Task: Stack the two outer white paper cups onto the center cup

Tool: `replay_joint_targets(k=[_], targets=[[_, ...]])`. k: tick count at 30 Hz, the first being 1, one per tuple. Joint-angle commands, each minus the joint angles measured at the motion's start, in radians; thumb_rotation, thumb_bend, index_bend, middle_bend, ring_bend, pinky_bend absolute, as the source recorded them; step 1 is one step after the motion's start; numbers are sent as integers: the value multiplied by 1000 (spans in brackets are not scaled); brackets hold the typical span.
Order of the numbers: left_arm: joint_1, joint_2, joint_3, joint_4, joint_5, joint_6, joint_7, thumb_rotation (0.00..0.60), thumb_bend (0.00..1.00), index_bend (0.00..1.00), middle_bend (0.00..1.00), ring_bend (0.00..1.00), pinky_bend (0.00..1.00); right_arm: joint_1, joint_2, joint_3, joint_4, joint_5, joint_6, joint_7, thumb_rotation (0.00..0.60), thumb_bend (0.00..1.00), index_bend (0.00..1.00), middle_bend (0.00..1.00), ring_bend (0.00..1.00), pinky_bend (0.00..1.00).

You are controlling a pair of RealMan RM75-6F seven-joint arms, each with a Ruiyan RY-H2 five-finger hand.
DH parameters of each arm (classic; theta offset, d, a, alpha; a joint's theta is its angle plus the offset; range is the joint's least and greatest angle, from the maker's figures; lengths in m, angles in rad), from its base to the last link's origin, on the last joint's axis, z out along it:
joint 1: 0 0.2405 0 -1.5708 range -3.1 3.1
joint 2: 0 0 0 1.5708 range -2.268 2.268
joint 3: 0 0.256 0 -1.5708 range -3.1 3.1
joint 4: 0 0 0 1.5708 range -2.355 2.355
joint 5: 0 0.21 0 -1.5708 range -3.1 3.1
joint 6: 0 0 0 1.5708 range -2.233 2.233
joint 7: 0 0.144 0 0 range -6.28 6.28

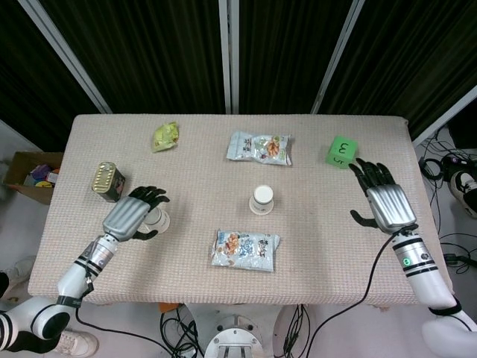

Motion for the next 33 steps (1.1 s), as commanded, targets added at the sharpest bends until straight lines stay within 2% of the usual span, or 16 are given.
replay_joint_targets(k=[1,13,20,23,28,33], targets=[[-32,-25,-8,19,-56,-33,53,600,259,265,184,149,195,-20,-6,-2,26,-20,-3,28,600,191,0,0,0,0],[-61,-4,25,10,-173,-77,119,600,277,290,235,209,209,-61,-36,5,81,-50,-16,74,600,191,0,0,0,0],[-78,-25,32,54,-185,-78,105,600,382,407,415,408,276,-112,-62,-15,119,-83,8,110,600,192,0,0,0,0],[-83,-17,18,38,-171,-55,85,600,397,429,451,447,302,-143,-59,-22,127,-110,42,138,600,192,0,0,0,0],[-111,38,-33,-48,-120,-15,59,600,395,427,446,443,302,-197,-38,-30,137,-167,110,202,600,192,0,4,0,0],[-194,67,-102,-124,-117,-53,57,600,386,419,440,442,297,-236,-30,-38,154,-194,141,242,600,193,0,9,0,0]])
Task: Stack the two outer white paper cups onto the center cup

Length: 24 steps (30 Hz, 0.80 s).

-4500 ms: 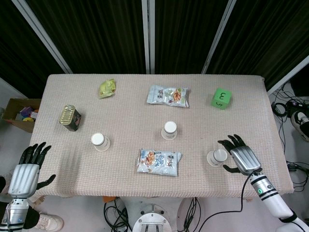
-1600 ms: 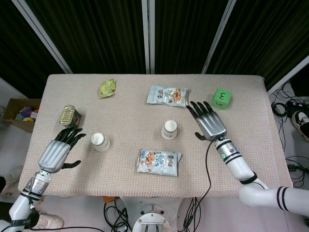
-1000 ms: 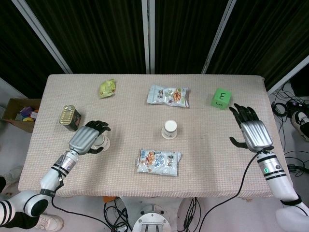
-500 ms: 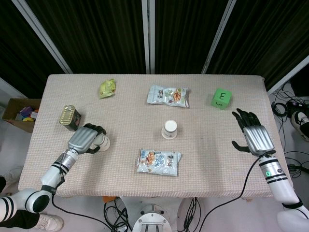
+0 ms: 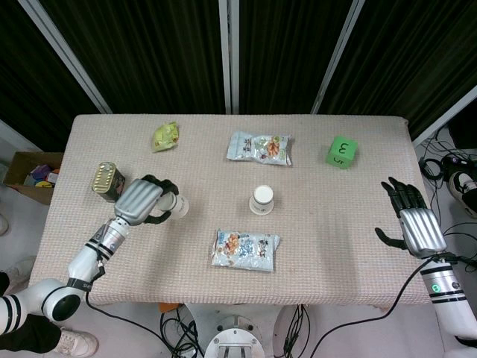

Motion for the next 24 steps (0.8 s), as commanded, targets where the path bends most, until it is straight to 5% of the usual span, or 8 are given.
replay_joint_targets(k=[1,12,24], targets=[[-74,16,-56,-47,-7,-40,2,600,384,418,439,442,296,-18,3,-5,13,-12,9,21,600,193,0,9,0,0],[-360,-98,-164,-7,-254,-178,158,600,380,410,427,440,289,-41,5,10,41,-36,10,63,600,191,0,9,0,0],[-653,-259,-110,173,-630,-216,356,600,379,406,419,432,284,-57,12,25,53,-36,-5,83,600,191,0,9,0,0]])
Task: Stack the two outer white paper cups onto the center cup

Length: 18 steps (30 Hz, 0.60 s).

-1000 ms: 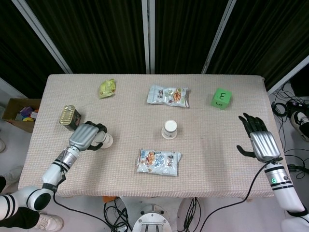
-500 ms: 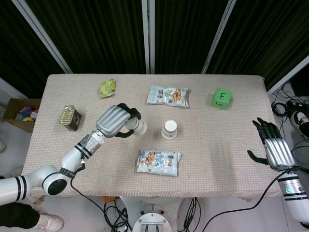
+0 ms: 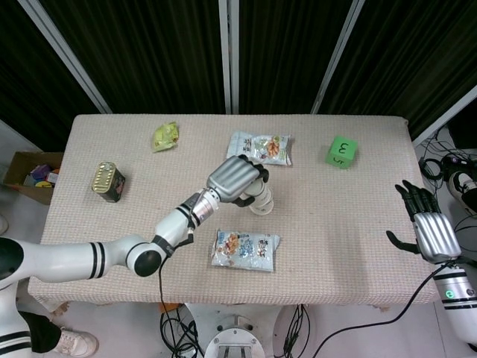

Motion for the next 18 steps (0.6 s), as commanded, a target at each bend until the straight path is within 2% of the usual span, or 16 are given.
replay_joint_targets(k=[1,7,18], targets=[[-99,-60,28,68,-116,-8,65,600,379,406,418,431,284,-2,0,2,4,1,-4,3,600,192,0,9,0,0],[-172,-77,51,98,-207,-1,91,600,378,400,414,423,281,-6,3,8,7,-8,-7,7,600,192,0,9,0,0],[-243,-71,111,120,-318,27,128,600,376,396,409,423,280,-18,8,15,13,-20,-5,27,600,193,0,11,0,0]])
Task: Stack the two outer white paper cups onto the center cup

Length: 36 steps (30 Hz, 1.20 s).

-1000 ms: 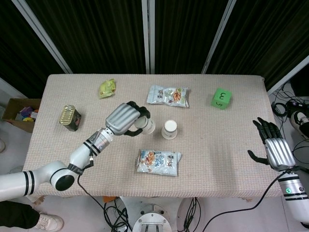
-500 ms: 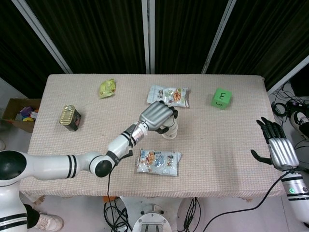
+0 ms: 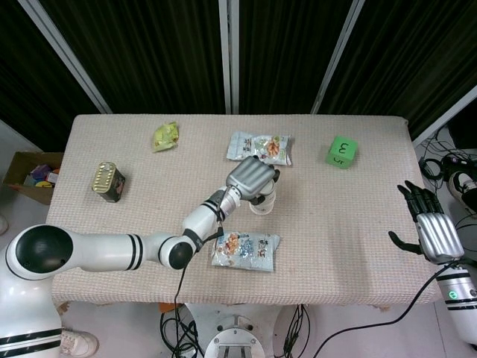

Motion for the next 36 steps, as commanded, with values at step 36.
replay_joint_targets(k=[36], targets=[[302,52,134,-92,314,326,-256,600,93,204,137,131,164,-9,0,21,64,15,-60,116,600,212,0,32,0,0]])
